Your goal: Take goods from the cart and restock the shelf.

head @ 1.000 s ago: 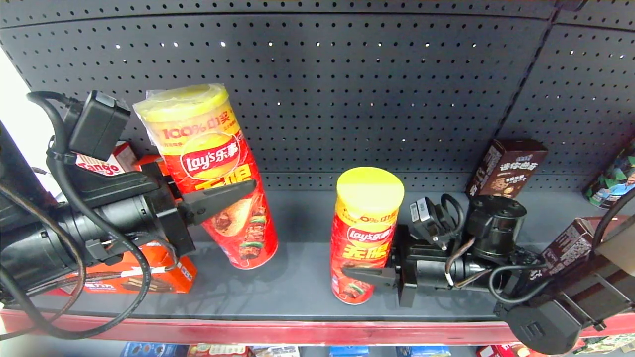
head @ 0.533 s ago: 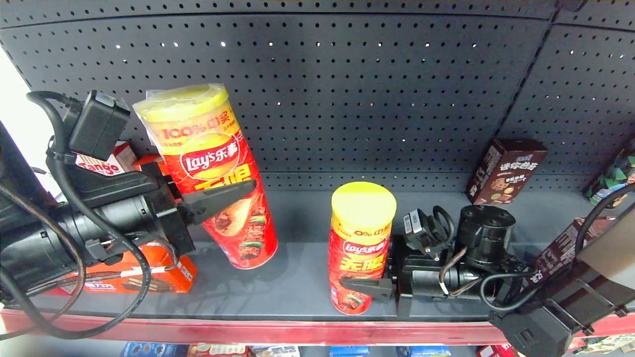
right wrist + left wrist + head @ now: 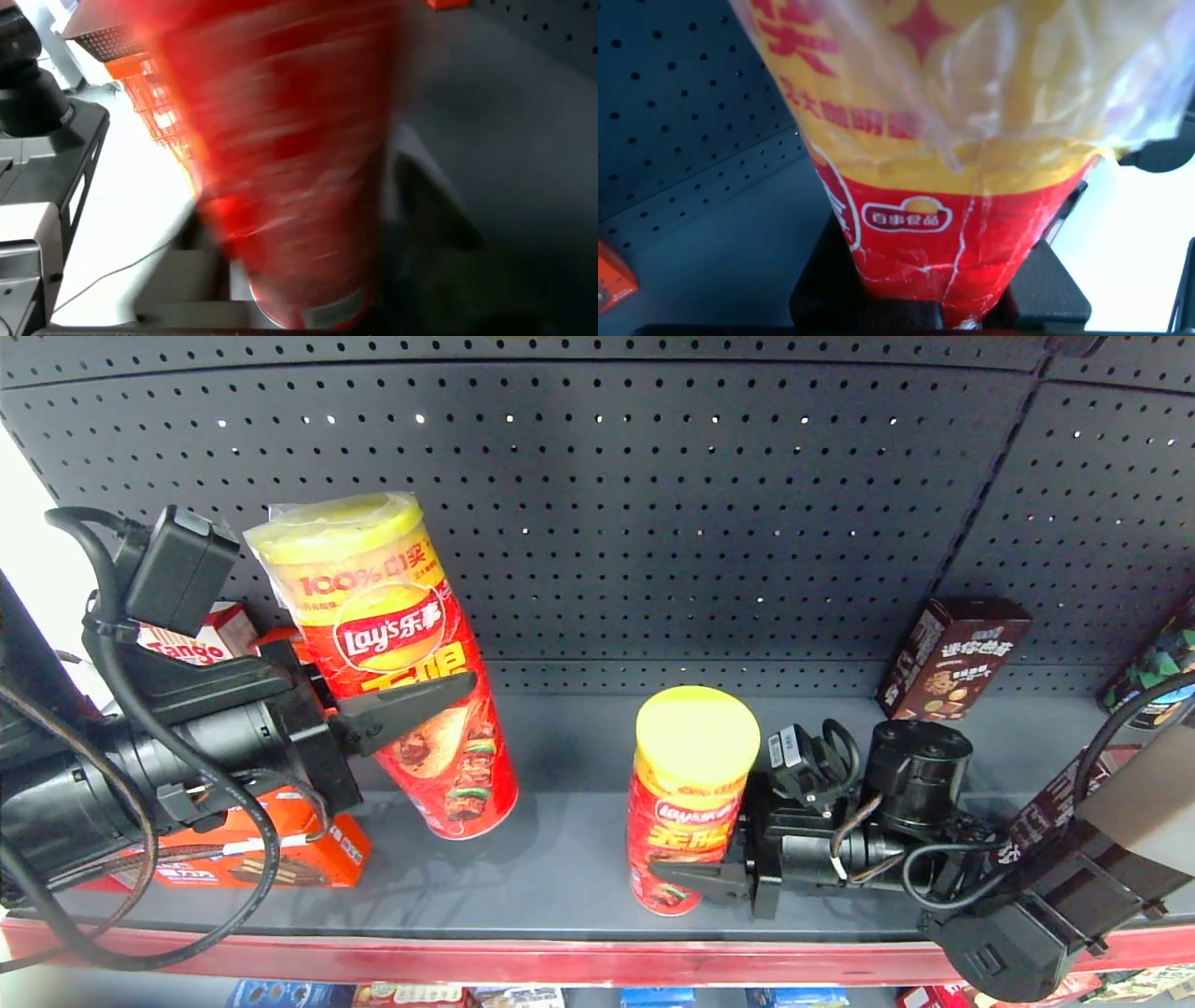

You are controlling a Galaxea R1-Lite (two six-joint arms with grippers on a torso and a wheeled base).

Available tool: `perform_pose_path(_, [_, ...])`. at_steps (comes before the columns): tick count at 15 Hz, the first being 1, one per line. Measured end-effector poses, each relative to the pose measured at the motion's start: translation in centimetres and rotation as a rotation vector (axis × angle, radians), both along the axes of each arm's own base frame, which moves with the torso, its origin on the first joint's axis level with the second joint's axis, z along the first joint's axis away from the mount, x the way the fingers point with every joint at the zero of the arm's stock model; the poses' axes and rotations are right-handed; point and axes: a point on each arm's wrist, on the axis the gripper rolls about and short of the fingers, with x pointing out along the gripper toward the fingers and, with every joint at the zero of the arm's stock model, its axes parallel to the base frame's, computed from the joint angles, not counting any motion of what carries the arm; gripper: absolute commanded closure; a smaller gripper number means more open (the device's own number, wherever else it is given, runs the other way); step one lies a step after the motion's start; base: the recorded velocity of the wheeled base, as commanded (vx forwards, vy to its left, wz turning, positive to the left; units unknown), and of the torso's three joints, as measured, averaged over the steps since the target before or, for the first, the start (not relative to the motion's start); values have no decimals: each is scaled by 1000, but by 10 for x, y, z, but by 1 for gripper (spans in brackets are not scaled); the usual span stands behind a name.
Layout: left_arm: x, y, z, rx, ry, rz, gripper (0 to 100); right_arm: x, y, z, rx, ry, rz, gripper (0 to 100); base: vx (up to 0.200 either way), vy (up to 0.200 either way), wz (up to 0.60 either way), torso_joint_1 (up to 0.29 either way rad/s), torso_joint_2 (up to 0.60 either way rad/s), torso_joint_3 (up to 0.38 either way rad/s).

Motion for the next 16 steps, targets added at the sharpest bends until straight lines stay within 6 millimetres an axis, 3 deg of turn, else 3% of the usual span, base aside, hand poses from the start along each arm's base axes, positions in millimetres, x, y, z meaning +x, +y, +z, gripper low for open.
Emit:
perform_pose_path(6, [0, 0, 0, 0, 0, -1, 100, -11, -9, 7, 1, 0, -7, 0, 0, 0, 0, 0, 0, 0])
perform_pose_path(12, [-1, -2, 0, 0, -2, -8, 100, -37, -57, 37, 29, -54, -113, 0, 0, 0, 0, 0, 0, 0])
perform_pose_path(16, [-1, -2, 0, 0, -1, -9, 100, -62, -78, 70, 68, -129, -152, 0, 0, 0, 0, 0, 0, 0])
